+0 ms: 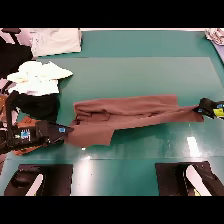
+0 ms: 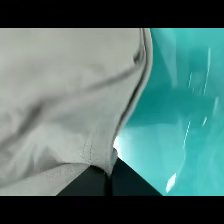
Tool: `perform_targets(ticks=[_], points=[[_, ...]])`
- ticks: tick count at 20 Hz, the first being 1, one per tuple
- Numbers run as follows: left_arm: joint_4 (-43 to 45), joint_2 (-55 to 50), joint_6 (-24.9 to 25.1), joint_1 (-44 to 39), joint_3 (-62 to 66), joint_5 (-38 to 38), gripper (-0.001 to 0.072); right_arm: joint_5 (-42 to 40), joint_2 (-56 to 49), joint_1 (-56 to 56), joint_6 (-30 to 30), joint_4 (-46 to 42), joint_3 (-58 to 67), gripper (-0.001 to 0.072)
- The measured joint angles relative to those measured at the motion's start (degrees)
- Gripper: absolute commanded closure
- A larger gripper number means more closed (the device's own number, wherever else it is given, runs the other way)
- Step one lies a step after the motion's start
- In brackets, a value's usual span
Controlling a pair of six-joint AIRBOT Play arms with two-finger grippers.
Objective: Fold the shirts.
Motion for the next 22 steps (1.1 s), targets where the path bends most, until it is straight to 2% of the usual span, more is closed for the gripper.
perform_targets(ticks=[2, 4, 10, 13, 17, 22], points=[[1.66, -1.68, 0.26, 0.00, 0.00, 3.87, 0.0677, -2.60, 2.05, 0.00, 0.68, 0.63, -0.09, 0.0700], [2.21, -6.43, 3.17, 0.00, 0.02, 7.67, 0.0677, -4.26, 1.88, 0.00, 0.92, 0.90, -0.09, 0.0700], [-5.38, -25.57, 18.27, 0.04, 0.04, 14.75, 0.0677, -7.02, -6.60, 3.34, 0.17, 0.98, -0.09, 0.0699], [-7.26, -31.95, 23.04, 0.02, 0.04, 16.92, 0.0677, -9.22, -12.70, 6.93, -1.20, 0.79, 1.05, 0.0699], [-6.14, -36.87, 25.99, 0.02, 0.07, 19.02, 0.0677, -10.62, -21.46, 10.43, -1.88, -2.05, 6.86, 0.0699], [-3.06, -39.21, 26.77, 0.04, -0.81, 20.09, 0.0676, -7.72, -30.53, 11.82, -1.75, -7.65, 13.44, 0.0694]])
